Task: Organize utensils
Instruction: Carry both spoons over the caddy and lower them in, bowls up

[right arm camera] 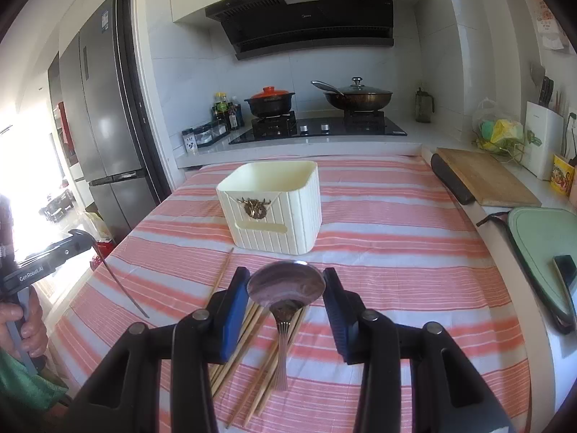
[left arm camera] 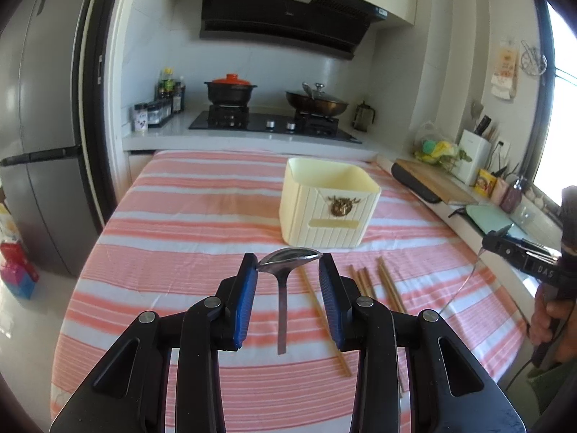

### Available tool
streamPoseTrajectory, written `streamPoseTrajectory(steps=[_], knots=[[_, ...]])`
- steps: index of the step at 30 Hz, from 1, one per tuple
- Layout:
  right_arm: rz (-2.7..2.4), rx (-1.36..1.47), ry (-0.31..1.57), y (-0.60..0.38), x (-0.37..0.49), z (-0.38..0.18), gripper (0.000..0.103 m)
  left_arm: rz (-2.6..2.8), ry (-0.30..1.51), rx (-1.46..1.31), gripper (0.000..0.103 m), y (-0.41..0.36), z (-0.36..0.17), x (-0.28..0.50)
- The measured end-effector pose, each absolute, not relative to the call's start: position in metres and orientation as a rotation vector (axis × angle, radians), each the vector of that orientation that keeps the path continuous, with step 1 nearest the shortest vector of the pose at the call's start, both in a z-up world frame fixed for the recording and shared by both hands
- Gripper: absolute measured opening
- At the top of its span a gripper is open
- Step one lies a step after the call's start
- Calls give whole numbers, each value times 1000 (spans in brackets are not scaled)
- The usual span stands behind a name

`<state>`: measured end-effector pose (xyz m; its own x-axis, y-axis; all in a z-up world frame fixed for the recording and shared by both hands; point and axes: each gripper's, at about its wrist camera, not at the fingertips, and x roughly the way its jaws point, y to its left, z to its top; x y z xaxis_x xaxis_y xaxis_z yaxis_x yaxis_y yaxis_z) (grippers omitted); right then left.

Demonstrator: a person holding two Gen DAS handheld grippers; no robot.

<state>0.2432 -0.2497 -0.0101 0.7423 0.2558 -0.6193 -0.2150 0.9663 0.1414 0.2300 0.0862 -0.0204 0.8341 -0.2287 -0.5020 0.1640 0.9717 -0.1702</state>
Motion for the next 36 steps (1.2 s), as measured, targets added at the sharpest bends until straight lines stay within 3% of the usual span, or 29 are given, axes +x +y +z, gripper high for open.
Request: streamPoseTrajectory(steps=[3, 4, 8, 19, 28, 36], knots=[[257, 67, 681, -247, 251, -5, 42, -215, 547, -139, 31, 86, -17, 238], [258, 69, 680, -246, 254, -3, 42, -217, 550, -142, 2, 86, -17, 241], [266, 73, 682, -242, 266, 4, 42, -244, 585, -159, 6, 84, -16, 256], [284, 94, 685, -241, 280, 10, 42, -256, 625, -179, 0, 86, -30, 267], [293, 81, 684, -241, 294, 20, 42, -250, 588, -129, 0, 82, -1, 274], [318, 70, 652, -227, 352, 58, 42, -255, 558, -143, 0, 85, 47, 330]])
